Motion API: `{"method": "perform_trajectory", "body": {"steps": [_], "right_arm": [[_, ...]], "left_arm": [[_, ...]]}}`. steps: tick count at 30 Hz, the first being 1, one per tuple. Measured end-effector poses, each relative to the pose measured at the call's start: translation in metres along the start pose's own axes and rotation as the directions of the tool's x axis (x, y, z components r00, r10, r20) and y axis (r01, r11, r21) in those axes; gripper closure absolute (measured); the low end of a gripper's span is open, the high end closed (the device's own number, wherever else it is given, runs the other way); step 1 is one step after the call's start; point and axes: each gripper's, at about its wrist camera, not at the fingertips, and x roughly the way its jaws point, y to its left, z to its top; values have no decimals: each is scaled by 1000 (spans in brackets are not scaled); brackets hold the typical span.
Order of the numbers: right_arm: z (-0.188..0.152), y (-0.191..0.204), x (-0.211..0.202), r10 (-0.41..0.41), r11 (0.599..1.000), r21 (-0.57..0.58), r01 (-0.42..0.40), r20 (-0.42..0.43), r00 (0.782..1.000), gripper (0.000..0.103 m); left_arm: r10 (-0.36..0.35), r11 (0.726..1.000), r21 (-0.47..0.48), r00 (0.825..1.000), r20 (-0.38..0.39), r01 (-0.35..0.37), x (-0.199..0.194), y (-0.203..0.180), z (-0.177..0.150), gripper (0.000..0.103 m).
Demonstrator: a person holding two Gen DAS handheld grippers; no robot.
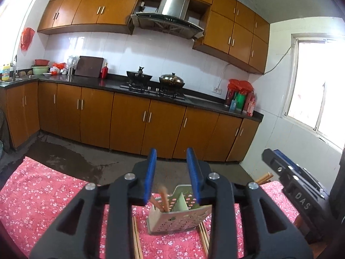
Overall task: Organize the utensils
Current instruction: 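Open both tools to drop the chopsticks into the holder, then grasp another chopstick with the right tool while the left tool grasps one too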
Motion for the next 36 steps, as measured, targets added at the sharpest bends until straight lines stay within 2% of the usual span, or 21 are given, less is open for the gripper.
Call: {"method": "perform_trajectory", "body": {"steps": [3, 7, 10, 13, 14, 16, 17, 18, 20, 22, 24, 28, 32, 36], "right_arm": [[7, -8, -18, -23, 1000, 5, 23, 20, 1000, 66], [-2, -28, -36, -68, 997, 28, 68, -11, 998, 66], [-26, -50, -43, -109, 992, 50, 114, -94, 990, 66], [-65, -65, -36, -110, 989, 66, 129, -237, 965, 66], [-80, -69, -31, -103, 989, 77, 130, -289, 952, 66], [-114, -74, -18, -69, 987, 105, 123, -411, 909, 66], [-130, -75, -12, -45, 986, 120, 112, -458, 888, 68], [-149, -75, -5, -18, 986, 132, 100, -514, 858, 74], [-176, -68, 2, 10, 987, 138, 84, -573, 819, 82], [-195, -62, 7, 31, 987, 142, 71, -614, 788, 85], [-205, -55, 10, 45, 989, 140, 57, -632, 774, 86], [-216, -49, 16, 28, 992, 109, 57, -655, 755, 90], [-215, -48, 20, 33, 993, 107, 51, -661, 750, 91], [-216, -44, 21, -35, 997, 31, 73, -650, 759, 95]], "left_arm": [[13, 1000, -5, 1000, 18, -13, -17, 4, 4, 65], [39, 999, -4, 999, 28, -39, -45, 13, 3, 62], [64, 998, -10, 998, 19, -64, -67, 25, -7, 61], [122, 992, -9, 992, -23, -122, -82, 43, -33, 57], [137, 990, -5, 990, -44, -138, -83, 48, -41, 57], [168, 986, 6, 980, -106, -169, -80, 57, -64, 57], [196, 981, 14, 967, -162, -196, -73, 64, -82, 57], [205, 978, 16, 959, -195, -206, -70, 68, -91, 57], [200, 978, -3, 936, -291, -210, -59, 78, -118, 58], [178, 978, -33, 915, -362, -204, -51, 83, -139, 58], [167, 979, -42, 903, -397, -199, -46, 81, -152, 59], [149, 983, -32, 885, -442, -182, -39, 78, -170, 61], [140, 986, -18, 874, -466, -167, -30, 72, -178, 63], [126, 989, -10, 860, -495, -150, -20, 67, -185, 67]]}}
